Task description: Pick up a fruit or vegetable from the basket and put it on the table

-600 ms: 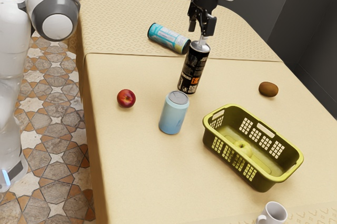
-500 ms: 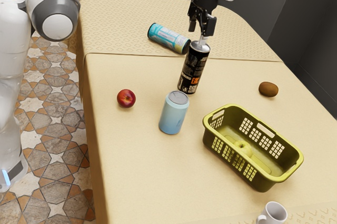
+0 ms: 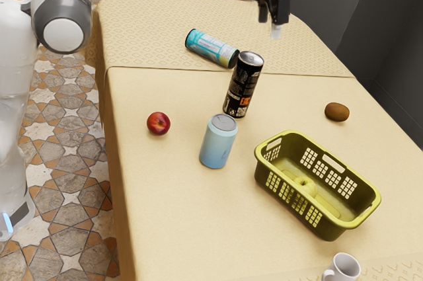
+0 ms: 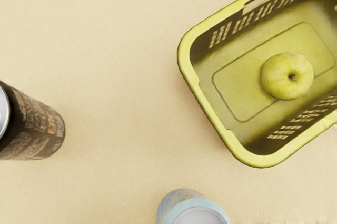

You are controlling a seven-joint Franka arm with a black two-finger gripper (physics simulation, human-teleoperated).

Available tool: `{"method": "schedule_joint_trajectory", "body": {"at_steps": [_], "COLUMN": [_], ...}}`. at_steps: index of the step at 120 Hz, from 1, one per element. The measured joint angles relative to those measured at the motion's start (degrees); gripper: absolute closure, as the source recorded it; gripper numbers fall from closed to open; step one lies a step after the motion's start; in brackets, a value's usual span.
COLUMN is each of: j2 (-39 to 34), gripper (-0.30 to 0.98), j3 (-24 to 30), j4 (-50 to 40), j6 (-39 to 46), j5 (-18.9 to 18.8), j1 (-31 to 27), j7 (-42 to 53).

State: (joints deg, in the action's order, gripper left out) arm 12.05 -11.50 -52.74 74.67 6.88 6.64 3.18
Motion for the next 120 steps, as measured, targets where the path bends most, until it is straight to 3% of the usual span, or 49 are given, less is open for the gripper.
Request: {"method": "schedule_joint_trajectory", "body": {"at_steps": [11, 26, 43, 71, 120], "j2": [0.47, 8.44, 16.51, 22.81, 24.89], "gripper": [0.00, 0.00, 0.00, 0.00, 0.00], "j3": [6.93, 10.29, 11.21, 13.05, 11.87], "j4": [0.59, 0.64, 0.63, 0.70, 0.65], "j6": [1.37, 6.39, 15.69, 25.31, 23.35], "j5": [-0.03, -0.08, -0.12, -0.04, -2.48], "j1": [0.47, 0.45, 0.93, 1.61, 4.40], "j7": [-2.60, -7.08, -12.58, -24.28, -43.56]}}
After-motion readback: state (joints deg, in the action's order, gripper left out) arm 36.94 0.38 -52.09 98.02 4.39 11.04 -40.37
